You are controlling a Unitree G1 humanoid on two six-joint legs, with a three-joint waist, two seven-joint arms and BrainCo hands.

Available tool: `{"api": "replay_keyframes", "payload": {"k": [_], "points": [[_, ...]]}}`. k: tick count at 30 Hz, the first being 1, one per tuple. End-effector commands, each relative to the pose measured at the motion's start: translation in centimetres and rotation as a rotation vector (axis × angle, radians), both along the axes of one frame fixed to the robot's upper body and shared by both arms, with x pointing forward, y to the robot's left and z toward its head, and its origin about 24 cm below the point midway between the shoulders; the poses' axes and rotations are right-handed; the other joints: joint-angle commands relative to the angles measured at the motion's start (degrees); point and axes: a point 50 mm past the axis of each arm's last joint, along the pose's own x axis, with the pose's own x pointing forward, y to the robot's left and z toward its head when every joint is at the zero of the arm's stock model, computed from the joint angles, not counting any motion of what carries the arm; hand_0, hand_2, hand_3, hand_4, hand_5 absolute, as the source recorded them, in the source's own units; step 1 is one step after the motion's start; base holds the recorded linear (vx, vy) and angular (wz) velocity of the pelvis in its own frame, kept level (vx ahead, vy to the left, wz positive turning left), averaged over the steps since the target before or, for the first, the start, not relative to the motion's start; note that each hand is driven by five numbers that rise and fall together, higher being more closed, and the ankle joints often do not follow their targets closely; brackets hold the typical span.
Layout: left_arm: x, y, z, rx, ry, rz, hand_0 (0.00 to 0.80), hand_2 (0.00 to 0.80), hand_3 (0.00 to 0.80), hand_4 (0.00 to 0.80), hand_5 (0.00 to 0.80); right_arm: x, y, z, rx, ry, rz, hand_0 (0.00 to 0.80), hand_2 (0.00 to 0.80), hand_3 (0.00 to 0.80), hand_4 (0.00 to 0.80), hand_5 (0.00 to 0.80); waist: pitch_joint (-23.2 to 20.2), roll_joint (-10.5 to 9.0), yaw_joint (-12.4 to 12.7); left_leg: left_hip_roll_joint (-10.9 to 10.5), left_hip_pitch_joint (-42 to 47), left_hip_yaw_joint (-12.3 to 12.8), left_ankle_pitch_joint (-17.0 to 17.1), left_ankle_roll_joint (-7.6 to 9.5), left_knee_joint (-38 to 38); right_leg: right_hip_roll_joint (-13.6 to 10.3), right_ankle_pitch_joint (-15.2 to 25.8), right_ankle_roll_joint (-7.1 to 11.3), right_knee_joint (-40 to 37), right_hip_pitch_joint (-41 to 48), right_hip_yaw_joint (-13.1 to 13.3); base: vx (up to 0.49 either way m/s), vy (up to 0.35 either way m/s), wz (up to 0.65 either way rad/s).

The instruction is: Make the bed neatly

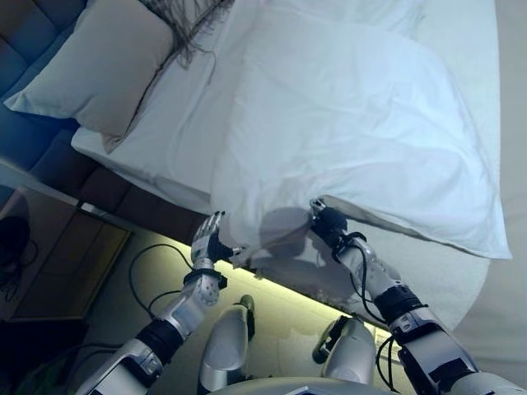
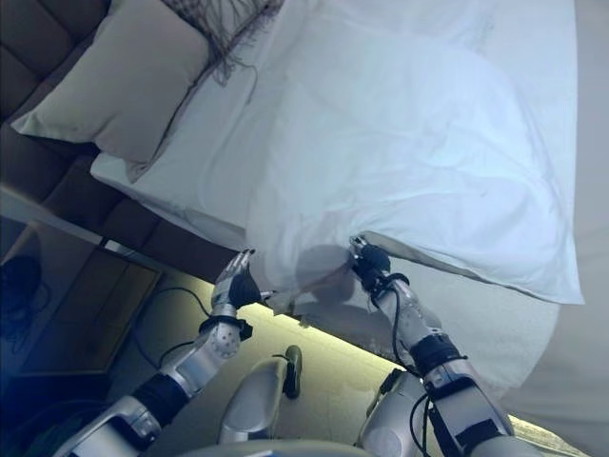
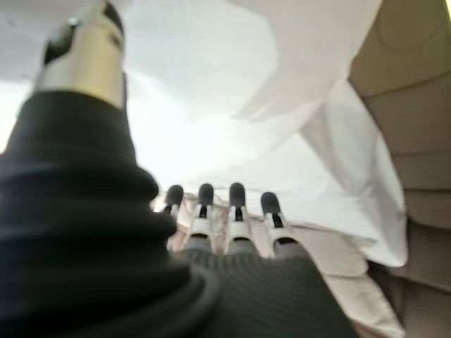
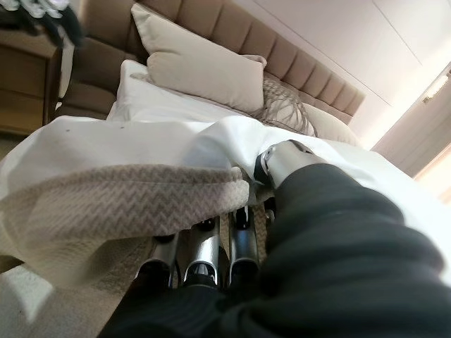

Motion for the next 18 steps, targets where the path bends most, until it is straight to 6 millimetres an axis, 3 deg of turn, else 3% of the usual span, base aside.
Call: {"api": "replay_keyframes", "payload": {"k": [1,6,13,18], "points": [[2.2,-2.7,3.8,-0.008,-0.157,-0.038,0.0,0.0,0.0,0.0,0.0,3.0,3.9,7.6,0.045,-0.247,0.11,0.8,0.8,0.8,0.8,0.8,2.4,0.78,0.6,2.3,0.9,-2.7,3.0,1.39,-2.8,-3.7,29.6,8.52,-23.7,-0.2,3.1,-0.16,0.093,-0.24],[2.5,-5.3,4.2,-0.045,-0.168,-0.041,0.0,0.0,0.0,0.0,0.0,4.2,3.3,10.3,-0.004,-0.288,0.127,0.8,0.8,0.8,0.8,0.8,3.1,2.28,-0.7,1.7,-2.0,-2.4,4.3,0.77,-2.4,-4.2,30.0,8.48,-22.9,-3.5,4.4,-0.105,0.076,-0.22],[2.8,-5.2,4.8,-0.215,-0.199,0.091,0.0,0.0,0.0,0.0,0.0,4.0,3.6,10.3,-0.036,-0.271,0.128,0.8,0.8,0.8,0.8,0.8,2.9,3.14,-1.4,1.9,-2.7,-1.2,5.0,0.42,-2.3,-5.2,30.3,8.31,-23.2,-4.4,4.5,-0.026,0.028,-0.13],[2.7,-5.0,4.6,-0.348,-0.191,0.137,0.0,0.0,0.0,0.0,0.0,4.1,3.1,10.4,-0.062,-0.253,0.13,0.8,0.8,0.8,0.8,0.8,2.5,4.83,-1.7,1.3,-1.6,-0.5,5.9,0.22,-3.4,-6.0,30.4,7.97,-23.7,-3.9,4.4,0.013,0.109,-0.02]]}}
